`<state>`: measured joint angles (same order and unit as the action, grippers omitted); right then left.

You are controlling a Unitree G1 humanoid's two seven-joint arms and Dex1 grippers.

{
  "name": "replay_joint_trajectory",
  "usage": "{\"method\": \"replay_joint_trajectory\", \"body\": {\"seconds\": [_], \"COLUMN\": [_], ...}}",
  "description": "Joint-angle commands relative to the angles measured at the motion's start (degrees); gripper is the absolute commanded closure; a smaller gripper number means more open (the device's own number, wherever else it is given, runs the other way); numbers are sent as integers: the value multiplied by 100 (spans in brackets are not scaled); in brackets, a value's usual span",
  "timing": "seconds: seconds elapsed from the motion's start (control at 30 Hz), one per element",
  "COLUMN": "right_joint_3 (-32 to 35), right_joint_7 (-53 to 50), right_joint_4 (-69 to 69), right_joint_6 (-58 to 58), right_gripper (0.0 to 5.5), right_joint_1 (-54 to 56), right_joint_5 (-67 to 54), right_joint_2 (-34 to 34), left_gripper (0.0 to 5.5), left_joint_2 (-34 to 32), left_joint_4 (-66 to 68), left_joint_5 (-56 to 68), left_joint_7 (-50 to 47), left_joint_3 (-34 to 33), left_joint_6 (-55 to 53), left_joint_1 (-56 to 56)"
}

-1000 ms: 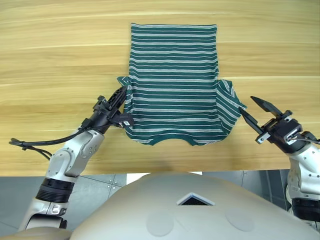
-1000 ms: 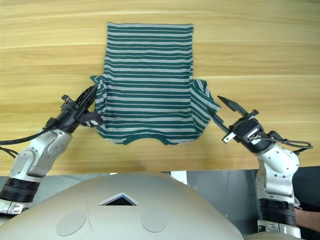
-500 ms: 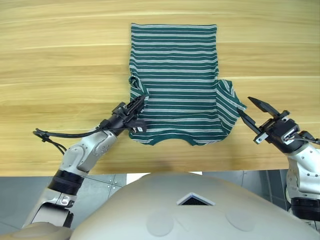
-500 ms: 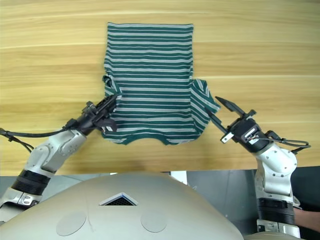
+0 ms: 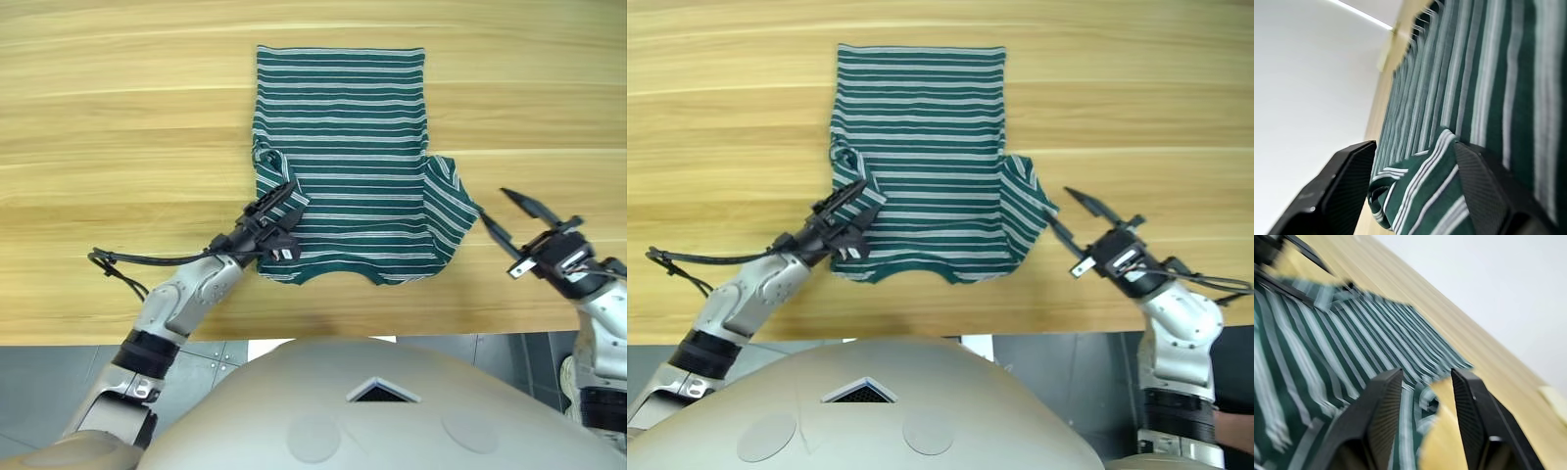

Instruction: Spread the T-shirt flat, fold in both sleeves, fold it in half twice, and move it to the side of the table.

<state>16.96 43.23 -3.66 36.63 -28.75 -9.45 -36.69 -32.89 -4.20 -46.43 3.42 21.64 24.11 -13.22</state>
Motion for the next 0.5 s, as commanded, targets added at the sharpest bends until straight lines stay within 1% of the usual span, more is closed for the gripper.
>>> {"method": "replay_joint_trajectory", "body": {"seconds": [0.03,0.1,0.2,0.33,0.43,0.5], "right_joint_3": [577,576,355,85,-338,-524], "right_joint_7": [-544,-741,-1020,-1467,-1764,-1939], "right_joint_4": [299,253,300,632,863,973], "right_joint_6": [329,323,317,350,303,234], "right_gripper": [364,364,364,364,364,364], "right_joint_1": [-30,-23,102,217,125,111], "right_joint_5": [1274,1552,2053,3172,4070,4429], "right_joint_2": [-343,-334,-285,-479,-596,-692], "left_gripper": [253,253,253,253,253,253], "left_joint_2": [-351,-462,-451,-301,-84,5], "left_joint_4": [-330,-264,-221,-831,-1548,-1894], "left_joint_5": [336,430,393,692,1135,1324], "left_joint_7": [325,379,293,8,-22,36], "left_joint_3": [-119,-188,-253,-588,-680,-712], "left_joint_6": [131,142,156,334,515,581], "left_joint_1": [-435,-548,-514,-537,-642,-684]}}
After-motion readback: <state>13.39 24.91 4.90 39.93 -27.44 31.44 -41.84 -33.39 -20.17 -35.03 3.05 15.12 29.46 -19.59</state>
